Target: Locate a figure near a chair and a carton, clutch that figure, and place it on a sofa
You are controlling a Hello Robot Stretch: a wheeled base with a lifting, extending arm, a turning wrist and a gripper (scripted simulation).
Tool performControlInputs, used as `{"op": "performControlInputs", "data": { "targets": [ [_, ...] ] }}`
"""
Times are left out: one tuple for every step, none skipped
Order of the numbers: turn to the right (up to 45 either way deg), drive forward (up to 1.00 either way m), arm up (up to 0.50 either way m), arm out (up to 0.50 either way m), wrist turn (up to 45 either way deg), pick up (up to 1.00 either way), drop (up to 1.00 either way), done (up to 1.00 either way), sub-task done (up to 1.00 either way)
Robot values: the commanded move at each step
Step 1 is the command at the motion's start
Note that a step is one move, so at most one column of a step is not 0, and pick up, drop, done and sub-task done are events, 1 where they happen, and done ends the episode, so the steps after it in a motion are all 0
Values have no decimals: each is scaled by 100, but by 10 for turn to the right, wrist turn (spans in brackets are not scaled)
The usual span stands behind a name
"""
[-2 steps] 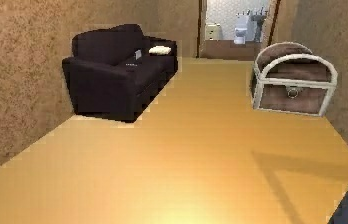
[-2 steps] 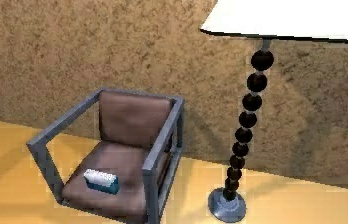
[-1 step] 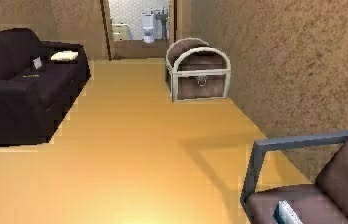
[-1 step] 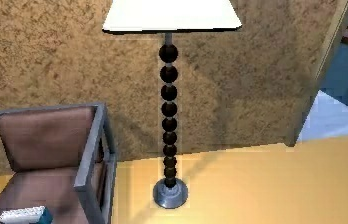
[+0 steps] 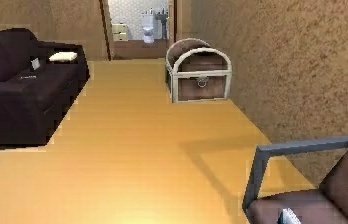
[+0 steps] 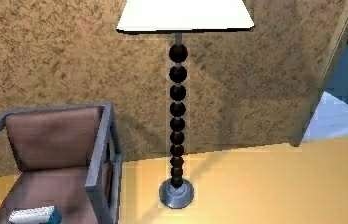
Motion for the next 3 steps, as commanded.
{"op": "performControlInputs", "data": {
  "targets": [
    [-150, 0, 0, 0, 0, 0, 0, 0, 0],
    [0, 100, 0, 0, 0, 0, 0, 0, 0],
    [0, 100, 0, 0, 0, 0, 0, 0, 0]
  ]
}}
